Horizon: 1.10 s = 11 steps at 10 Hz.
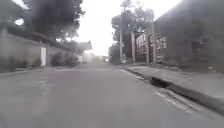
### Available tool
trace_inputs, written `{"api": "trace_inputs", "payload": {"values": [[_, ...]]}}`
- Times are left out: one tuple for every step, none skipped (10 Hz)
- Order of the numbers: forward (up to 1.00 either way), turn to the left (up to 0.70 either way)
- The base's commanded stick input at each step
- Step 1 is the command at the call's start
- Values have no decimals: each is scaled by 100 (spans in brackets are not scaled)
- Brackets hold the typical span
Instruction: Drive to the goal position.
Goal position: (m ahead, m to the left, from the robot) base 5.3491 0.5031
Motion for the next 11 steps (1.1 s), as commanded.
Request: {"api": "trace_inputs", "payload": {"values": [[100,0],[100,0],[100,0],[100,0],[100,0],[100,0],[100,0],[100,0],[100,0],[100,0],[100,0]]}}
